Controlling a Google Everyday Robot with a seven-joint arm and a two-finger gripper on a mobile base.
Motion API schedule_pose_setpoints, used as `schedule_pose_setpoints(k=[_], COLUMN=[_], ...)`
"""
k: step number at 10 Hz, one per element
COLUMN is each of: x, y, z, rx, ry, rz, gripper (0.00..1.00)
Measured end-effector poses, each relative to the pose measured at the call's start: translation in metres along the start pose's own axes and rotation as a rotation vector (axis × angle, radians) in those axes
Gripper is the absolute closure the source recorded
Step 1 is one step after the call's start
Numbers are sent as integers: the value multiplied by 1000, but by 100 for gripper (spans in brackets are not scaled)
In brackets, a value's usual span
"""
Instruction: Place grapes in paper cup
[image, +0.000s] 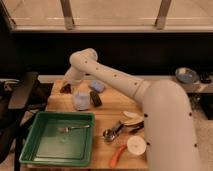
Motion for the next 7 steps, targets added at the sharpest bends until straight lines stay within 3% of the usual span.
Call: schedule_pose_setpoints(k=[2, 7], x=[11, 8], y=[36, 159], z=[-31, -96], rx=[-20, -159], ry=[25, 72], rz=[27, 153], gripper=[100, 100])
